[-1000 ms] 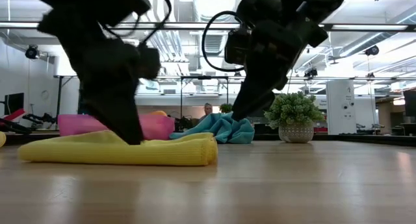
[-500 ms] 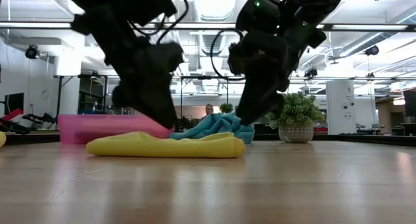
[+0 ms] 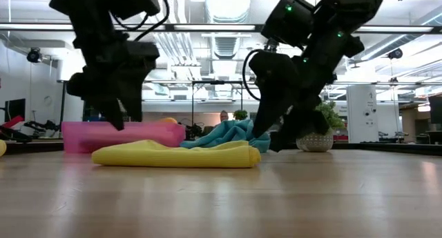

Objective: Fold microfiber towels
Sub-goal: Put the yellow towel into the bin

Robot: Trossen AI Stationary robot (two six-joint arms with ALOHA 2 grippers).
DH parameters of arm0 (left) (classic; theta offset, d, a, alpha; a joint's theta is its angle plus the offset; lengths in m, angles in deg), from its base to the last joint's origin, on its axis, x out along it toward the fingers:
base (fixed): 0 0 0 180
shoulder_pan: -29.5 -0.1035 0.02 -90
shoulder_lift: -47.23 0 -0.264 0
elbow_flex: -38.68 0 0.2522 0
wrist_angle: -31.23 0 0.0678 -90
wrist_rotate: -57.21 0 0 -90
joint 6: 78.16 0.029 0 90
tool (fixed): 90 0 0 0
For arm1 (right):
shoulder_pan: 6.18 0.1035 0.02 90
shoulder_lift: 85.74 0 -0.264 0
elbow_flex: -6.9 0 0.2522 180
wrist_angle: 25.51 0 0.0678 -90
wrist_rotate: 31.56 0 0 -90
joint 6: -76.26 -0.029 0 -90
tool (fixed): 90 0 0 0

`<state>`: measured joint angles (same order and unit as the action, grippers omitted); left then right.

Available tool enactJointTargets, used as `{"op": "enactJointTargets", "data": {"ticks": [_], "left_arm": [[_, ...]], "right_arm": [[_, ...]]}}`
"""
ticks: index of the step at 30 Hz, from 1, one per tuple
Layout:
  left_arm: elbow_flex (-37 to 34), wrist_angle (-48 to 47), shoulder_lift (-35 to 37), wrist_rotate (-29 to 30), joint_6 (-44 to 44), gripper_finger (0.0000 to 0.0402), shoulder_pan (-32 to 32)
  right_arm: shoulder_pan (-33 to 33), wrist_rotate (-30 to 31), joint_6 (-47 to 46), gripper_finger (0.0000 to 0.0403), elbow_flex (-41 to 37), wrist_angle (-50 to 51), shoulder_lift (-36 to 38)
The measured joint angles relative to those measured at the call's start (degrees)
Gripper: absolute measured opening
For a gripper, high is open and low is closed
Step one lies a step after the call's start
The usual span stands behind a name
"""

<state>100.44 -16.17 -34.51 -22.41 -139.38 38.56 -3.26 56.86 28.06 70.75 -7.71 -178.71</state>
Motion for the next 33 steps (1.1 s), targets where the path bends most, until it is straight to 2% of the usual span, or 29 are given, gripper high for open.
{"op": "enactJointTargets", "data": {"ticks": [3, 6, 13, 23, 29, 33], "left_arm": [[-1.50, 3.15, -0.54, -0.01, -0.04, 0.0253, 0.00], [-3.67, 8.73, -1.79, -1.63, -0.71, 0.0255, 0.00], [-6.27, 14.64, -4.28, -2.61, -1.94, 0.0256, 0.00], [-6.35, 24.36, -9.19, -2.44, -1.40, 0.0255, 0.02], [-6.42, 26.81, -9.88, -2.80, -0.87, 0.0226, 0.04], [-6.52, 27.22, -9.96, -2.97, 0.09, 0.0187, 0.17]], "right_arm": [[0.87, 0.22, -1.90, 0.0279, -1.08, -3.41, 0.00], [1.35, 0.08, -2.87, 0.0281, -1.91, -6.40, 0.00], [1.47, 2.82, -3.70, 0.0281, -2.60, -9.02, -0.16], [1.45, 1.91, -4.81, 0.0281, -2.59, -16.57, -5.76], [1.45, -0.84, -4.81, 0.0273, -2.52, -22.93, -8.49], [1.41, -1.25, -4.29, 0.0229, -2.56, -24.18, -9.18]]}}
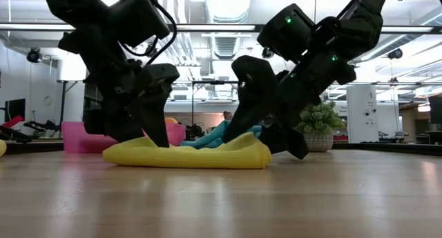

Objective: Fold microfiber towels
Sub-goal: Put the yellow towel into the bin

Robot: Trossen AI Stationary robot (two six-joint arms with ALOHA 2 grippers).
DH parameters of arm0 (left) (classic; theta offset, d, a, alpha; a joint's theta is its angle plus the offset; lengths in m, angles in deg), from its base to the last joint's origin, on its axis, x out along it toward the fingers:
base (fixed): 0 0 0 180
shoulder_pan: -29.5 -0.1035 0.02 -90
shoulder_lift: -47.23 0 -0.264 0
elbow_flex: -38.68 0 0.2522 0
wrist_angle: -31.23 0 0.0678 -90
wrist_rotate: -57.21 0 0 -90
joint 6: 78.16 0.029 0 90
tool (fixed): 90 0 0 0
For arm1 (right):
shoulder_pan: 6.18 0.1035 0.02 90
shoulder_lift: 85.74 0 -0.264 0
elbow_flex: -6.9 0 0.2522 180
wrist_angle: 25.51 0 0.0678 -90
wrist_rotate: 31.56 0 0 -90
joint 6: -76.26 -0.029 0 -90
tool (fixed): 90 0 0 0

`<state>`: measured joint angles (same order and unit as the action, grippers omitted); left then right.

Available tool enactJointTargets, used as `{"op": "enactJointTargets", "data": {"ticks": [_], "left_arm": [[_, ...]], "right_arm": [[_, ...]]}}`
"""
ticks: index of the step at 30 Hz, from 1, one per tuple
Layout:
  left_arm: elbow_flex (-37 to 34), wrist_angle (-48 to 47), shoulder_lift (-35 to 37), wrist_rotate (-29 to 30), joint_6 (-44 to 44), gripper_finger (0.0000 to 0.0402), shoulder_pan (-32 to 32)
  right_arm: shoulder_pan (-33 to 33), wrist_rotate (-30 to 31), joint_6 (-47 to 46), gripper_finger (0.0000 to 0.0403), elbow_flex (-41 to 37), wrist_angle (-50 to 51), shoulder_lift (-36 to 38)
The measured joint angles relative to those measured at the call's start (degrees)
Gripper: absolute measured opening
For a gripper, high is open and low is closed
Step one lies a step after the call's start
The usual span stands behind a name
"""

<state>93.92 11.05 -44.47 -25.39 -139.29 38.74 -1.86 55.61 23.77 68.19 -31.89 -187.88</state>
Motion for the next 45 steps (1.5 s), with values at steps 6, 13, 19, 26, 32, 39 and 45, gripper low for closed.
{"op": "enactJointTargets", "data": {"ticks": [6, 13, 19, 26, 32, 39, 45], "left_arm": [[-0.16, -0.19, -0.05, 0.91, 0.79, 0.0107, 0.35], [0.34, -0.47, 0.76, 3.77, 4.18, 0.0009, 0.83], [0.61, -2.00, 5.95, 7.62, 7.66, 0.0003, 0.33], [0.83, -9.01, 16.27, 14.62, 13.31, 0.0002, -3.16], [0.77, -14.59, 24.97, 16.06, 20.57, 0.0002, -8.93], [0.83, -17.39, 32.03, 19.63, 30.66, 0.0002, -16.94], [0.58, -17.77, 35.00, 19.78, 37.67, 0.0002, -24.38]], "right_arm": [[-0.02, -0.26, 2.33, 0.0114, -0.08, -0.07, -0.09], [-0.27, -0.29, 6.84, 0.0016, -0.11, -1.61, 0.64], [-2.50, 0.26, 11.09, 0.0014, 0.56, -1.42, 3.82], [-6.62, 0.26, 20.32, 0.0013, 7.76, -0.30, 4.74], [-11.68, 0.39, 30.56, 0.0013, 17.97, 4.25, 4.40], [-16.27, 0.44, 38.75, 0.0013, 29.96, 11.08, 0.44], [-19.50, 0.21, 42.99, 0.0013, 38.64, 11.46, -6.72]]}}
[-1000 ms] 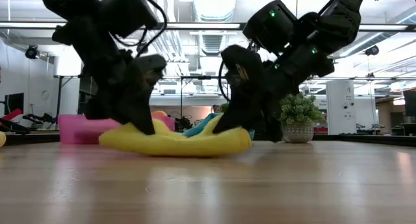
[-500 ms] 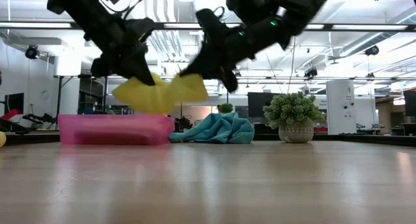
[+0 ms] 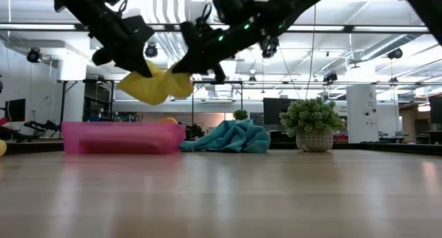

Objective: Fold microfiber towels
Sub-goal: Put the yellow towel into the bin

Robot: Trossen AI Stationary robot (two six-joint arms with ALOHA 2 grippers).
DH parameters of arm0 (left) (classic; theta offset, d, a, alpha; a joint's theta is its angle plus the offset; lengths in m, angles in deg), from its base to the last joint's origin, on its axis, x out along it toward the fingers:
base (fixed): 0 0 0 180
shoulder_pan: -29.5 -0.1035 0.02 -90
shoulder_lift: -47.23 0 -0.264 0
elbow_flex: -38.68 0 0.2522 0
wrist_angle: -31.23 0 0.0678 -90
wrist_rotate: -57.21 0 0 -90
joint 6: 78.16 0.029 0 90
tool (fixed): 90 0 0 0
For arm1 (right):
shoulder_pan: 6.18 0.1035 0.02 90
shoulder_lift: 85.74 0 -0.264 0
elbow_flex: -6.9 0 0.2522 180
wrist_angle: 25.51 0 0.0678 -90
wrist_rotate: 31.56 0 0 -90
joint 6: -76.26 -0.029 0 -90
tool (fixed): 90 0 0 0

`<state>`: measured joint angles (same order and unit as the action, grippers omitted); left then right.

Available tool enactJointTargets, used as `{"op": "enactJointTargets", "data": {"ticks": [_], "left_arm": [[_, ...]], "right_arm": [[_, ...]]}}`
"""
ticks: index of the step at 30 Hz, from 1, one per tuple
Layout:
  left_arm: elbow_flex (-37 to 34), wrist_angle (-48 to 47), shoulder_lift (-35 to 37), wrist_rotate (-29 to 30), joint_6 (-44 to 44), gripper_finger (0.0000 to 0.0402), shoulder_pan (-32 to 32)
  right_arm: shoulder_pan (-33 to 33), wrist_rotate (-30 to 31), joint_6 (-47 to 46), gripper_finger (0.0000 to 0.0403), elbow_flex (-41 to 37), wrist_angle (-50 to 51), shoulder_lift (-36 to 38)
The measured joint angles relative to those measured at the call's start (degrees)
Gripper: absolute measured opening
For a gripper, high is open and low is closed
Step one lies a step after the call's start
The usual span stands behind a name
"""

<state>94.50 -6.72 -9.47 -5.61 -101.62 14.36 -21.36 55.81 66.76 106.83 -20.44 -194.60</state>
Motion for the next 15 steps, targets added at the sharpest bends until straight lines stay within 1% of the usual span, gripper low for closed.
{"op": "enactJointTargets", "data": {"ticks": [5, 10, 15], "left_arm": [[-0.26, -3.39, -0.39, 0.32, 1.60, 0.0002, -5.57], [-0.46, -5.93, -2.27, 0.57, 1.76, 0.0001, -9.75], [-1.06, -6.87, -5.54, 0.63, 1.86, 0.0001, -12.92]], "right_arm": [[-1.57, -0.56, 2.11, 0.0013, 6.95, 0.54, -6.72], [-3.02, -0.80, 3.12, 0.0013, 14.48, 5.64, -12.72], [-3.60, -0.95, 3.65, 0.0013, 20.37, 9.02, -17.53]]}}
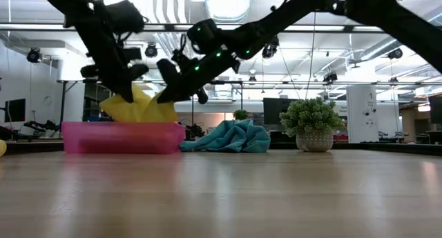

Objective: Fold microfiber towels
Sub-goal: Put the yellow towel into the bin

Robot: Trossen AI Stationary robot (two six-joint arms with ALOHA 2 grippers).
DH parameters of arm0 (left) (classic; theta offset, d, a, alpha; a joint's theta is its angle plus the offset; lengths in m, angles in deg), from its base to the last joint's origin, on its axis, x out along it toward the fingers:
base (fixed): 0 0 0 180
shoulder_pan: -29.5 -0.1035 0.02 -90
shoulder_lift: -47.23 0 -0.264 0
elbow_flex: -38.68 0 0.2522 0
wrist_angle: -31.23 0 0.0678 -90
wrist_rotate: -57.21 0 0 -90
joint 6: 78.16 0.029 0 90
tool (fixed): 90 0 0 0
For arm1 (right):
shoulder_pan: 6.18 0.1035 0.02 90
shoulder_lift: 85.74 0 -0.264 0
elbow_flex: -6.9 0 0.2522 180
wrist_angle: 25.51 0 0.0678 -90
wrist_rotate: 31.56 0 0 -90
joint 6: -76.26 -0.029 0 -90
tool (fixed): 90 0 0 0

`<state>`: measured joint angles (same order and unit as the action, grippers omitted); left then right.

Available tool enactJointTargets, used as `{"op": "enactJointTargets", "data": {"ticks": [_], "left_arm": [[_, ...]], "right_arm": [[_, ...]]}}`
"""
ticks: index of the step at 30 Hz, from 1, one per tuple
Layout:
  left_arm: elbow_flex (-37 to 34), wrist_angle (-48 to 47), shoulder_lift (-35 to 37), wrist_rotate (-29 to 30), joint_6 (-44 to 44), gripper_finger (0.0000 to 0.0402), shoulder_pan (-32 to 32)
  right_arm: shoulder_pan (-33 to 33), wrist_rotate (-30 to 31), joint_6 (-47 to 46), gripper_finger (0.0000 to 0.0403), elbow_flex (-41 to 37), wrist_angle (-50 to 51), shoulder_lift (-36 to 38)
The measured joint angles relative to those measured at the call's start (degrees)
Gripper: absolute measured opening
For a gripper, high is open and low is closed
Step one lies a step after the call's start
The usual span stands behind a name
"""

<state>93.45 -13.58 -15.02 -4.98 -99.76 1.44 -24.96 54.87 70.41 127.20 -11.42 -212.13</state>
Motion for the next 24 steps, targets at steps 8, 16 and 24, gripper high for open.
{"op": "enactJointTargets", "data": {"ticks": [8, 16, 24], "left_arm": [[-0.21, -1.99, -7.12, 1.07, -0.10, 0.0001, -2.30], [-0.19, -2.07, -10.79, 3.32, -0.49, 0.0001, -2.47], [0.31, -5.54, -10.86, 3.86, -3.44, 0.0052, -2.59]], "right_arm": [[-0.36, 0.12, 1.42, 0.0013, 8.67, 6.34, -5.83], [-0.37, 2.11, 1.60, 0.0014, 10.28, 10.73, -7.16], [-0.59, 2.29, 1.44, 0.0081, 10.28, 11.37, -7.16]]}}
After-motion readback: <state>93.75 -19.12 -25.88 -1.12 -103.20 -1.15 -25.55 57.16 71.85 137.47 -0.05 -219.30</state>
